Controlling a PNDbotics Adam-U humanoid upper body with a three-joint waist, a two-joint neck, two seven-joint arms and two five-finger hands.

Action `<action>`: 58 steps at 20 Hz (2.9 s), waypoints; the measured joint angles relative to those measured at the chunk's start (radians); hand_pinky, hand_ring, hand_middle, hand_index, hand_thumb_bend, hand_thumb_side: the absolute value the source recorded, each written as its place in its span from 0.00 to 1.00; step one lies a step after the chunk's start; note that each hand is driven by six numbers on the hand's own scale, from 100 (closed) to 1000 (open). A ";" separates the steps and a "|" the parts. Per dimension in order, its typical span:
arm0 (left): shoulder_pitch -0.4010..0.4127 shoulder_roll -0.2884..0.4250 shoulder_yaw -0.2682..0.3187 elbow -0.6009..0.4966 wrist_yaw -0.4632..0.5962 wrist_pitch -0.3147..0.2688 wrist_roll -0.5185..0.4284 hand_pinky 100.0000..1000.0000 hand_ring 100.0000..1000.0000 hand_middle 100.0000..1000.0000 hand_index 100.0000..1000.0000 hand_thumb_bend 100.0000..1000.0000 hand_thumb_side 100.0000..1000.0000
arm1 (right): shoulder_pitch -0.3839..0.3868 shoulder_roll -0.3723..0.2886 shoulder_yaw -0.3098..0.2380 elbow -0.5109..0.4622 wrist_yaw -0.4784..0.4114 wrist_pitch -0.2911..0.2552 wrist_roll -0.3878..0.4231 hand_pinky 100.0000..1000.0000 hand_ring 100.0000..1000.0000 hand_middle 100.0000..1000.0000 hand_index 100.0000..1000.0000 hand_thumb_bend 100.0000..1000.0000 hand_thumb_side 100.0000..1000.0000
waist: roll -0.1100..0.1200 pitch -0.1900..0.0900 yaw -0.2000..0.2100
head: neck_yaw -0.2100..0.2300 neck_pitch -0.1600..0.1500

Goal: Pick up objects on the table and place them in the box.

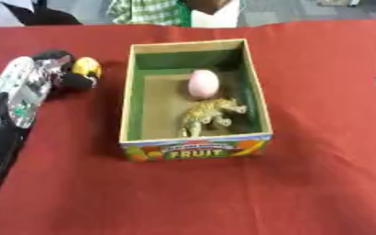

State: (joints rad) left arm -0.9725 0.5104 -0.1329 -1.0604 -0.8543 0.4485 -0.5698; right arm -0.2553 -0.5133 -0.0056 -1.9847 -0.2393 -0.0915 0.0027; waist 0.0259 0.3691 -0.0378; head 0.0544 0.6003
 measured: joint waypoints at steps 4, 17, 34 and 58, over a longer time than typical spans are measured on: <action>0.005 0.000 -0.004 -0.015 0.047 0.025 0.036 0.37 0.52 0.50 0.62 0.00 0.32 | 0.000 0.000 0.000 0.000 0.000 0.001 0.000 0.83 0.87 0.70 0.96 0.00 1.00 | -0.001 0.000 0.001 | -0.001 0.000; 0.005 0.027 -0.026 -0.151 -0.146 0.057 0.035 0.32 0.53 0.57 0.63 0.00 0.18 | 0.001 0.003 0.000 0.000 0.000 0.005 0.000 0.83 0.87 0.70 0.96 0.00 1.00 | 0.000 -0.010 0.002 | -0.004 0.000; 0.003 0.028 -0.026 -0.275 -0.200 0.059 -0.052 0.30 0.53 0.57 0.62 0.00 0.18 | 0.001 0.008 0.000 0.000 -0.001 0.008 0.000 0.83 0.87 0.70 0.96 0.00 1.00 | 0.005 -0.020 -0.001 | -0.004 -0.003; -0.024 0.008 -0.217 -0.697 0.006 -0.065 -0.186 0.20 0.41 0.40 0.42 0.00 0.20 | 0.001 0.008 0.000 0.000 -0.012 0.011 -0.001 0.83 0.87 0.70 0.96 0.00 1.00 | 0.015 -0.043 -0.003 | -0.007 0.002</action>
State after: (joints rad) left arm -0.9967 0.5189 -0.3498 -1.7579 -0.8487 0.3838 -0.7558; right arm -0.2547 -0.5052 -0.0053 -1.9847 -0.2513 -0.0805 0.0014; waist 0.0413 0.3258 -0.0408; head 0.0479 0.6025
